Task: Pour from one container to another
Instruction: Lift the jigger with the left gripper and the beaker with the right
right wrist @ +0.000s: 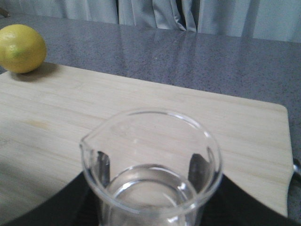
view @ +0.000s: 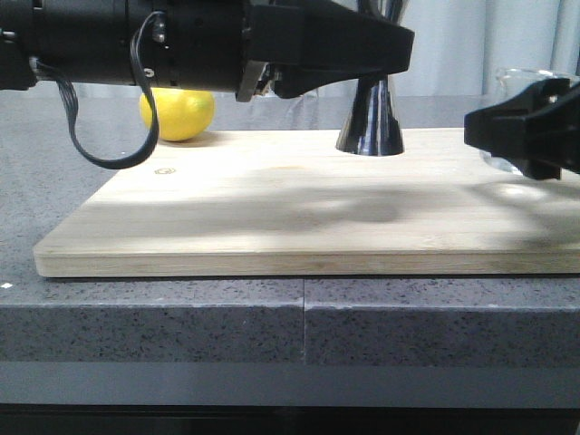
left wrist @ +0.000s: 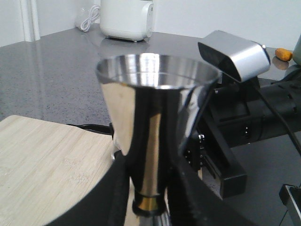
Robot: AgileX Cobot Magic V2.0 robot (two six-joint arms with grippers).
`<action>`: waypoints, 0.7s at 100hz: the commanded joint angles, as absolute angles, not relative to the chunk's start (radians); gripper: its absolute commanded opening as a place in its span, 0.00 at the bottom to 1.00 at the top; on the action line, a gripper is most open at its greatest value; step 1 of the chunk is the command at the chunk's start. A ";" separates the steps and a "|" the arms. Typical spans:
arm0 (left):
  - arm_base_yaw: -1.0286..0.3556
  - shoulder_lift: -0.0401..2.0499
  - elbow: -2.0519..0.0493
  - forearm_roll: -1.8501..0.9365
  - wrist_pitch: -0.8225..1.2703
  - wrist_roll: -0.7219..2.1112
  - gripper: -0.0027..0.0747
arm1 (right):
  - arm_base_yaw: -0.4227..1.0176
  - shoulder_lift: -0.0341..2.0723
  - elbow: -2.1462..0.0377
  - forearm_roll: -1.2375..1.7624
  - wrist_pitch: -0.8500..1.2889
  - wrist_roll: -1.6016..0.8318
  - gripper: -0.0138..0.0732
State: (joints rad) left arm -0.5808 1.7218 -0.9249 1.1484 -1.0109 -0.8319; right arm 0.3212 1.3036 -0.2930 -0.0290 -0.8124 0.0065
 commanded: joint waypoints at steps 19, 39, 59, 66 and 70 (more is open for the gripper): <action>-0.581 1.668 -0.954 1.088 -1.083 -0.841 0.11 | 0.317 1.206 -0.443 -0.022 -0.721 -0.059 0.46; -0.581 1.668 -0.954 1.088 -1.086 -0.841 0.11 | 0.317 1.139 -0.540 -0.051 -0.539 -0.109 0.46; -0.581 1.668 -0.954 1.086 -1.087 -0.841 0.11 | 0.317 1.066 -0.615 -0.062 -0.426 -0.185 0.46; -0.581 1.668 -0.954 1.086 -1.092 -0.841 0.11 | 0.317 1.045 -0.648 -0.082 -0.375 -0.185 0.46; -0.581 1.668 -0.954 1.084 -1.092 -0.841 0.11 | 0.317 1.033 -0.668 -0.092 -0.345 -0.185 0.46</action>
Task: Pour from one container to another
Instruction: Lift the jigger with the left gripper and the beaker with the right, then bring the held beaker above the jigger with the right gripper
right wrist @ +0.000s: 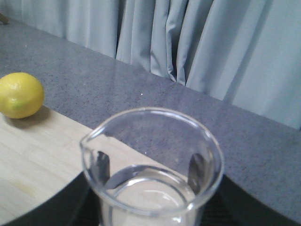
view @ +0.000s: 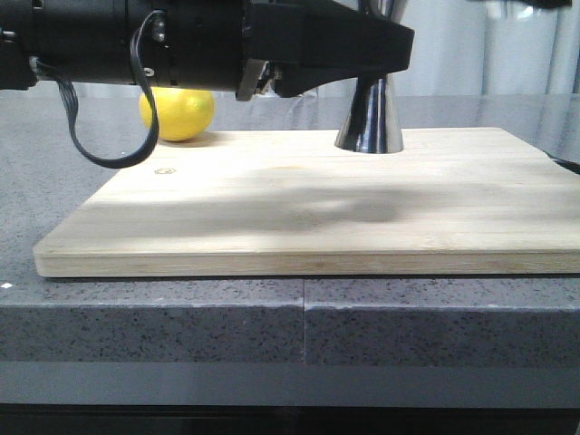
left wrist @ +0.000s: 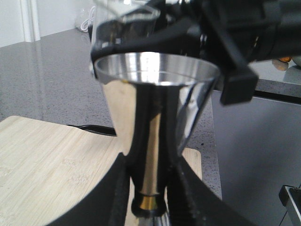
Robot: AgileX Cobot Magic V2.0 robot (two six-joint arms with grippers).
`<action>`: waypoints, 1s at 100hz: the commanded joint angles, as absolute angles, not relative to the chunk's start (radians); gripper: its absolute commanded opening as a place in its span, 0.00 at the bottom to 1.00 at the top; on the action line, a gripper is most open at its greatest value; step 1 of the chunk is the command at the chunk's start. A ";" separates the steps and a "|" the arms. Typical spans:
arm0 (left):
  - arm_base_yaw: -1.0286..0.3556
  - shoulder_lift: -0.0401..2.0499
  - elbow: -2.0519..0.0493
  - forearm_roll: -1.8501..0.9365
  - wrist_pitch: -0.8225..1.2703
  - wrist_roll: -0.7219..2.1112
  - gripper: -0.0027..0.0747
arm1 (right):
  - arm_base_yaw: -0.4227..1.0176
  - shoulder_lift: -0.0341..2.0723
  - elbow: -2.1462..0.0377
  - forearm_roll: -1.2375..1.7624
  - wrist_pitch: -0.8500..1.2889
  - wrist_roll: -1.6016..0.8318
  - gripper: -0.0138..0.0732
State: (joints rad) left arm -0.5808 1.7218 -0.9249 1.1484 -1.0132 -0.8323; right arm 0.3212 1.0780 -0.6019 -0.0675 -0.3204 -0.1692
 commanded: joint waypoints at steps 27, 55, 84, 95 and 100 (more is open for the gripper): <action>-0.581 1.668 -0.954 1.084 -1.107 -0.841 0.11 | 0.323 1.004 -0.743 -0.169 -0.242 -0.185 0.46; -0.581 1.670 -0.954 1.084 -1.109 -0.841 0.11 | 0.354 1.002 -0.826 -0.251 -0.160 -0.185 0.46; -0.581 1.670 -0.954 1.084 -1.113 -0.841 0.11 | 0.445 1.002 -0.892 -0.379 -0.076 -0.185 0.46; -0.581 1.670 -0.954 1.084 -1.120 -0.841 0.11 | 0.462 1.002 -0.894 -0.442 -0.065 -0.185 0.46; -0.581 1.670 -0.954 1.084 -1.121 -0.841 0.11 | 0.466 1.002 -0.894 -0.458 -0.053 -0.185 0.46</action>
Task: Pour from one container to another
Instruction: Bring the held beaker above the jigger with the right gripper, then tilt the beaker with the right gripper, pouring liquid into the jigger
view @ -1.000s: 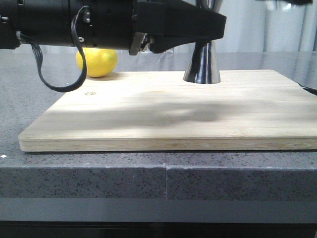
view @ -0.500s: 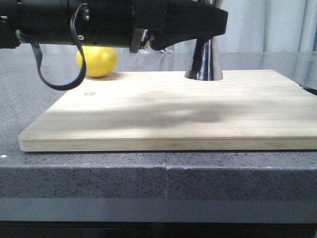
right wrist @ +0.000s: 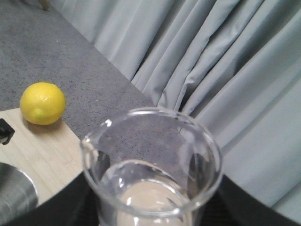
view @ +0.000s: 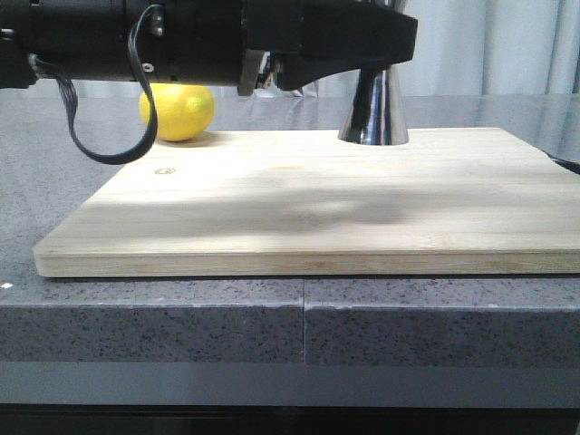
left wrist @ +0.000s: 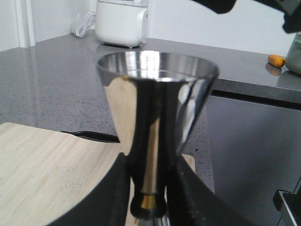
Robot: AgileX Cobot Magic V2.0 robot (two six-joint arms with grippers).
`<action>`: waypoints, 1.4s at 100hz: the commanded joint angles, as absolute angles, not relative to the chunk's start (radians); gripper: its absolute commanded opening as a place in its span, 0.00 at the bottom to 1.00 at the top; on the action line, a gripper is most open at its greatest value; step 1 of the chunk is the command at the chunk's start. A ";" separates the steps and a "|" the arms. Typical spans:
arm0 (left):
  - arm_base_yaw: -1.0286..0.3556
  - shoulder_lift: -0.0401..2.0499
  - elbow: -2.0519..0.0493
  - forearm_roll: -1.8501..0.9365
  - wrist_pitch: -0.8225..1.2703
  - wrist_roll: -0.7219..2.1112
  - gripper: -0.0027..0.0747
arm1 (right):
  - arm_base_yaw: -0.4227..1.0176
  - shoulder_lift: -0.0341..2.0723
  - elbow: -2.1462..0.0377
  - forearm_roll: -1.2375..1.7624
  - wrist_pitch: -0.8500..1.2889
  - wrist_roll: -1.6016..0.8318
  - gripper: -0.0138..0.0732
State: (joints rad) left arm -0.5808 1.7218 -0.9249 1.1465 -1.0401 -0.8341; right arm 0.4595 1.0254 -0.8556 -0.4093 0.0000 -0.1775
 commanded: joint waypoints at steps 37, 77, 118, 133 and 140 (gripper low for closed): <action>-0.581 1.670 -0.954 1.084 -1.136 -0.841 0.11 | 0.472 1.002 -0.894 -0.523 -0.035 -0.185 0.46; -0.581 1.670 -0.954 1.096 -1.136 -0.841 0.11 | 0.472 1.002 -0.894 -0.586 -0.061 -0.185 0.46; -0.581 1.670 -0.954 1.107 -1.142 -0.841 0.11 | 0.472 1.002 -0.894 -0.663 -0.081 -0.185 0.46; -0.581 1.670 -0.954 1.108 -1.144 -0.841 0.11 | 0.472 1.002 -0.894 -0.672 -0.090 -0.185 0.46; -0.581 1.670 -0.954 1.110 -1.144 -0.841 0.11 | 0.472 1.002 -0.894 -0.674 -0.092 -0.185 0.46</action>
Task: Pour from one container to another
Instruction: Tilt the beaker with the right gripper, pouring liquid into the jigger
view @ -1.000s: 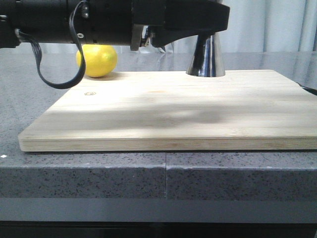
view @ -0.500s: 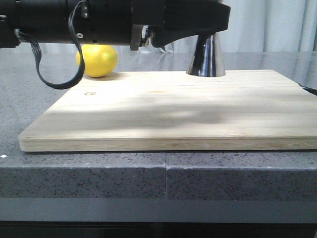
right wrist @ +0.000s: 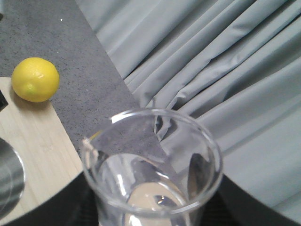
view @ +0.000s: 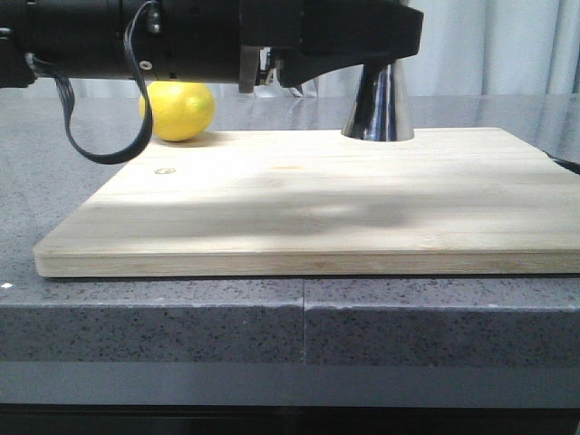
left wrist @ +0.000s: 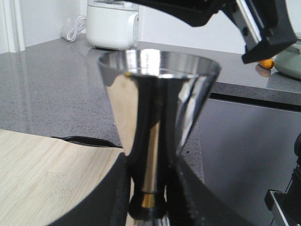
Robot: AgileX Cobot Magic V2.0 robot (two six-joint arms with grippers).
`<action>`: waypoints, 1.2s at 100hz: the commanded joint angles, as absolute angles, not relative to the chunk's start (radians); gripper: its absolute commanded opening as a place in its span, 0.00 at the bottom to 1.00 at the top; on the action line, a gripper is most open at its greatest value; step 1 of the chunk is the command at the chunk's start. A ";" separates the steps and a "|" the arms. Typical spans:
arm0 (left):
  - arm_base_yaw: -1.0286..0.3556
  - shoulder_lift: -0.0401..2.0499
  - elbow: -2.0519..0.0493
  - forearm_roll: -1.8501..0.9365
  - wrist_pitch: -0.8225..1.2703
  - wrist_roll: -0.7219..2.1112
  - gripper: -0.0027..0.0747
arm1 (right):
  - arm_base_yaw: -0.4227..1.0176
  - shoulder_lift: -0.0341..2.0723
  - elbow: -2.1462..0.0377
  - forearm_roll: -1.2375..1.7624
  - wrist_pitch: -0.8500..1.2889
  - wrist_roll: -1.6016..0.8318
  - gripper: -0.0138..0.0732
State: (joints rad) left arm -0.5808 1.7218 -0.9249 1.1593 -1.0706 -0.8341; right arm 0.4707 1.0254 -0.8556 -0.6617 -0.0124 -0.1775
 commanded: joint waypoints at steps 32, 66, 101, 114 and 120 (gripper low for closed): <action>-0.581 1.670 -0.954 1.115 -1.144 -0.841 0.11 | 0.472 1.002 -0.894 -0.711 -0.102 -0.185 0.46; -0.581 1.670 -0.954 1.121 -1.144 -0.841 0.11 | 0.472 1.006 -0.894 -0.739 -0.127 -0.185 0.46; -0.581 1.670 -0.954 1.122 -1.150 -0.841 0.11 | 0.512 1.024 -0.894 -0.804 -0.109 -0.185 0.46; -0.581 1.670 -0.954 1.130 -1.163 -0.841 0.11 | 0.512 1.029 -0.894 -0.813 -0.106 -0.185 0.46; -0.581 1.670 -0.954 1.133 -1.163 -0.841 0.11 | 0.512 1.028 -0.894 -0.821 -0.106 -0.185 0.46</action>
